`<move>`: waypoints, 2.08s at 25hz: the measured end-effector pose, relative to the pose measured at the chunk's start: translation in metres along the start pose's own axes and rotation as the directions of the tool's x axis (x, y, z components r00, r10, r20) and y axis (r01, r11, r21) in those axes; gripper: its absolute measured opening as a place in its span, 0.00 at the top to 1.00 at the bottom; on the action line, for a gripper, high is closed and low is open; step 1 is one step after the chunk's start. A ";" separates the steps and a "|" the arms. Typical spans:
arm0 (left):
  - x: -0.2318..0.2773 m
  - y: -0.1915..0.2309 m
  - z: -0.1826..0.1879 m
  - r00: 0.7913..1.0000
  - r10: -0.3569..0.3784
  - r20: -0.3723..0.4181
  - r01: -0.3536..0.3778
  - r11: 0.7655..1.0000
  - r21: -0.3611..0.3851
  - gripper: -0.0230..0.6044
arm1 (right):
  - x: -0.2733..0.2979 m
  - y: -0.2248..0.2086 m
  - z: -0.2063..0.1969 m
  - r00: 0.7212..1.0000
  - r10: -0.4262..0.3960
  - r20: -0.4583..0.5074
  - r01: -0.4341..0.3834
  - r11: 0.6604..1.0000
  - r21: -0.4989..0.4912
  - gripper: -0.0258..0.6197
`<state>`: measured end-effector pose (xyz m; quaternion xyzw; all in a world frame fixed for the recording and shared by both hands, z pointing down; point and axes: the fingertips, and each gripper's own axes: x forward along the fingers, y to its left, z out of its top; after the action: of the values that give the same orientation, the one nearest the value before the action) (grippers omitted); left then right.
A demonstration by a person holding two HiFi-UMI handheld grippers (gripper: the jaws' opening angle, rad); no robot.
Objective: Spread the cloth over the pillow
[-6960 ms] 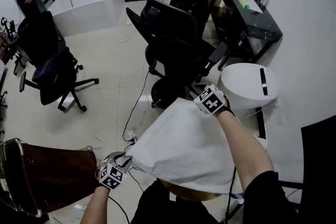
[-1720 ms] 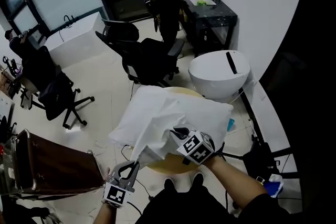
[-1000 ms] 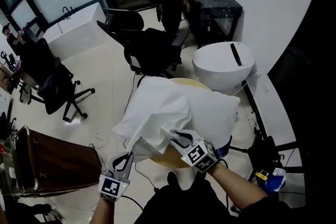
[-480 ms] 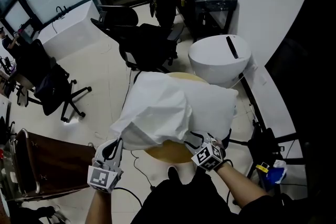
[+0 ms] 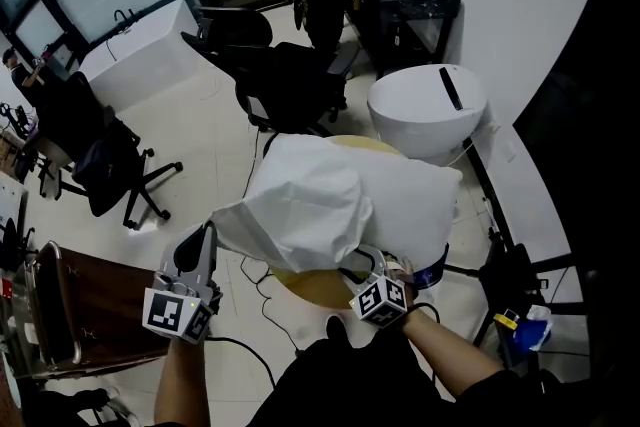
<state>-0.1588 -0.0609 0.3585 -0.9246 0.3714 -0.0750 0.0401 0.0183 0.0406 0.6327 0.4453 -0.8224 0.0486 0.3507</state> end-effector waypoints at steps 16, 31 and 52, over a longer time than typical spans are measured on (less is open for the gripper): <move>0.064 0.034 0.092 0.984 0.042 0.171 -0.043 0.999 0.004 0.96 | 0.008 0.033 0.034 0.997 -0.065 0.045 0.057 0.987 0.151 0.51; 0.072 0.023 0.109 0.983 -0.017 0.181 0.009 0.999 0.043 0.96 | 0.008 -0.014 0.036 0.980 -0.199 0.022 0.187 0.948 0.259 0.88; 0.058 -0.159 0.137 0.888 -0.445 0.118 0.407 0.878 0.251 0.96 | -0.137 -0.351 0.014 0.864 -0.486 -0.129 0.464 0.869 -0.170 0.92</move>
<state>0.0138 0.0164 0.2503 -0.9764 0.1427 -0.0425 0.1564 0.3283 -0.0795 0.4557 0.6042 -0.6560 -0.0571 0.4487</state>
